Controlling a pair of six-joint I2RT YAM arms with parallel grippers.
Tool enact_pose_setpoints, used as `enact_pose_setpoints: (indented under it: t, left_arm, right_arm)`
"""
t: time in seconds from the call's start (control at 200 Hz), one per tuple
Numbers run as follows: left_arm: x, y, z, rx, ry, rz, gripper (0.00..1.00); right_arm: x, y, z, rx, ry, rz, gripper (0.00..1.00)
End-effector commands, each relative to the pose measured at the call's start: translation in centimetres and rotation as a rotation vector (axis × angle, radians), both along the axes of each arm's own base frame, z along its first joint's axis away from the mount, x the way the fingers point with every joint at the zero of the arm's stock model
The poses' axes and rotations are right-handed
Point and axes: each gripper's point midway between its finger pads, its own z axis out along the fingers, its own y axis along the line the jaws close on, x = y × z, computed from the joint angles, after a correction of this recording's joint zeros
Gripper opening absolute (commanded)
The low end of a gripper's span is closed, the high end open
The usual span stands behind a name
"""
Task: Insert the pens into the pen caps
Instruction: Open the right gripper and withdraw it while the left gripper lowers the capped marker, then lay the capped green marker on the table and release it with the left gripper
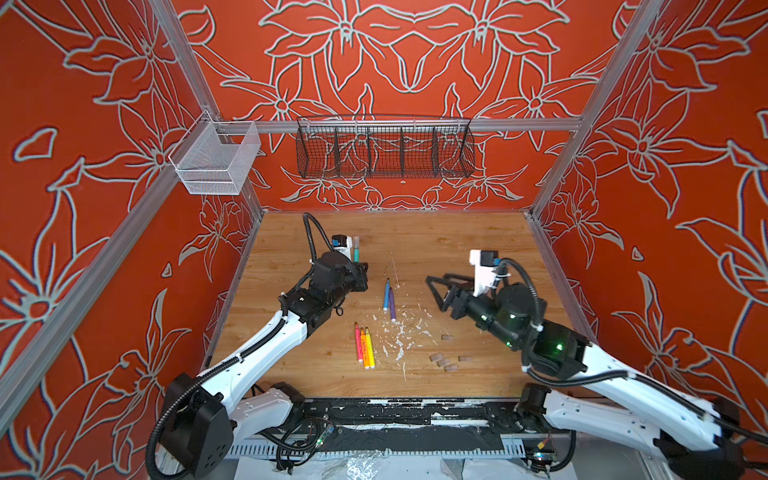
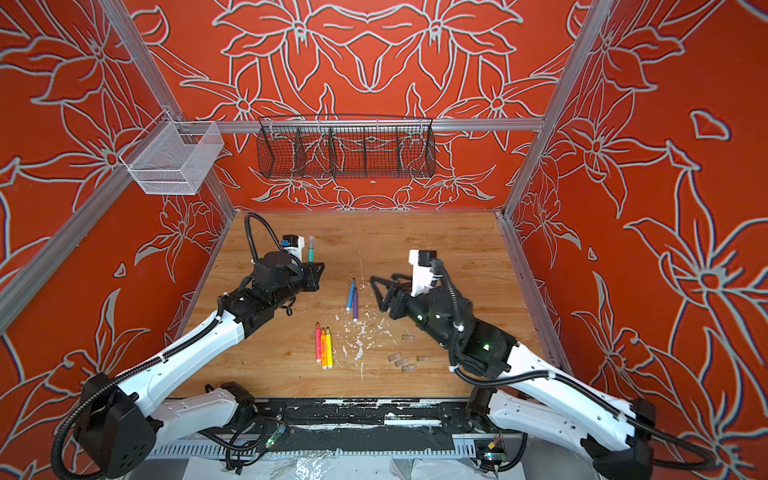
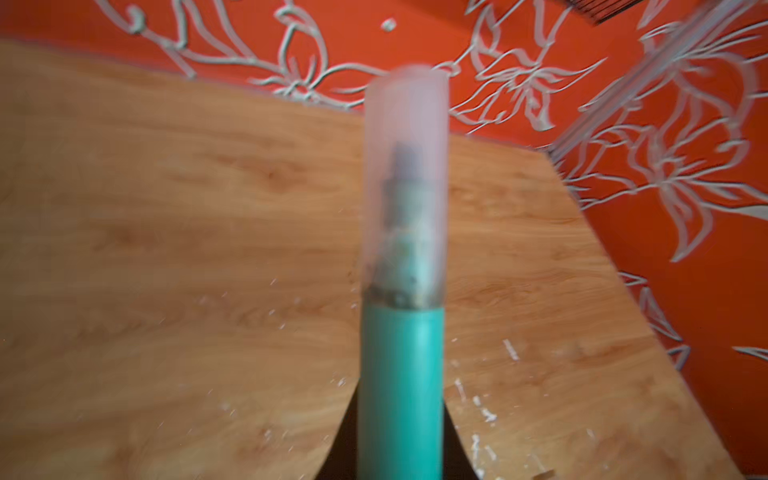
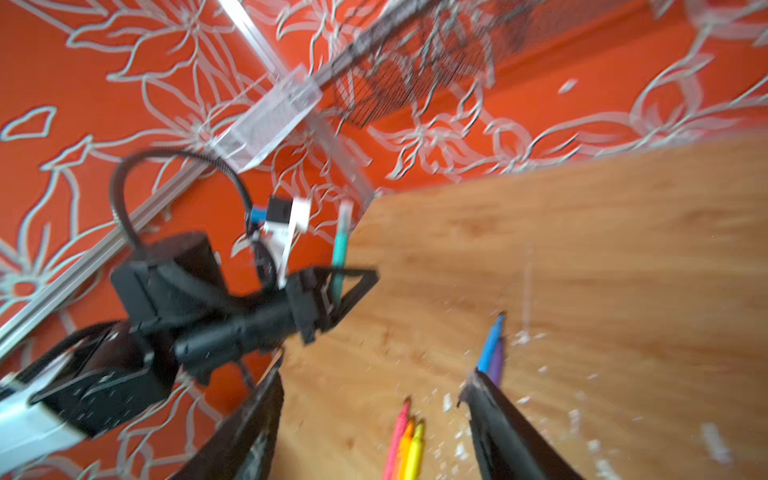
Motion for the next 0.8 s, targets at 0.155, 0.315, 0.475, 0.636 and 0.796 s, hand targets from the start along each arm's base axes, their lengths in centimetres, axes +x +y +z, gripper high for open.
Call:
enact_pose_setpoints:
  t: [0.155, 0.315, 0.475, 0.636, 0.796]
  left_arm:
    - [0.6, 5.7, -10.5, 0.160, 0.293, 0.217, 0.00]
    - [1.3, 6.1, -14.5, 0.117, 0.520, 0.234, 0.00]
    - [1.0, 6.5, -16.9, 0.143, 0.631, 0.247, 0.00]
    - [1.1, 7.1, -16.9, 0.203, 0.669, 0.256, 0.00]
    - [0.8, 7.2, -18.1, 0.212, 0.726, 0.269, 0.00]
  right_arm:
    - [3.7, -9.4, -6.1, -0.499, -0.042, -0.380, 0.87]
    - [6.5, -12.4, -10.9, -0.585, 0.021, -0.575, 0.86]
    - [9.1, -14.2, -14.5, -0.614, 0.132, -0.636, 0.82]
    - [10.1, -16.8, -17.3, -0.609, 0.222, -0.709, 0.81]
    - [10.1, -19.5, -19.6, -0.573, 0.291, -0.784, 0.81]
